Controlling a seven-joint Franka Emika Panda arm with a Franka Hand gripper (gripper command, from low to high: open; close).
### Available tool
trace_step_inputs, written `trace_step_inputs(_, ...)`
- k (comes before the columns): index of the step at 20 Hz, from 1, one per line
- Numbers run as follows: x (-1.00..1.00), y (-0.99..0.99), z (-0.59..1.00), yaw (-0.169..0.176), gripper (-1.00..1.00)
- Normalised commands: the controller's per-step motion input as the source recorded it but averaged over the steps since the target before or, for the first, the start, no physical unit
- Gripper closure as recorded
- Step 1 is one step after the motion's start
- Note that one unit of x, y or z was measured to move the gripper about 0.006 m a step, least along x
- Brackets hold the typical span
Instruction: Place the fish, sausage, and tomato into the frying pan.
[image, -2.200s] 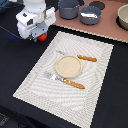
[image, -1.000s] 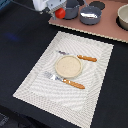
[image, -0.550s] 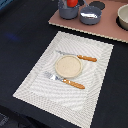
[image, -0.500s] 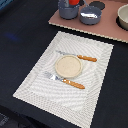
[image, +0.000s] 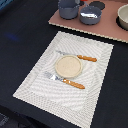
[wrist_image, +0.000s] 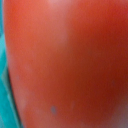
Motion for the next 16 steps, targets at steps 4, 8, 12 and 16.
trace_step_inputs(4,0.73,0.76,-0.05,0.002,1.0)
trace_step_inputs(8,0.46,0.79,0.03,0.019,1.0)
trace_step_inputs(12,0.51,0.69,0.17,0.003,-1.0)
trace_step_inputs(16,0.39,0.44,0.29,0.002,-1.0)
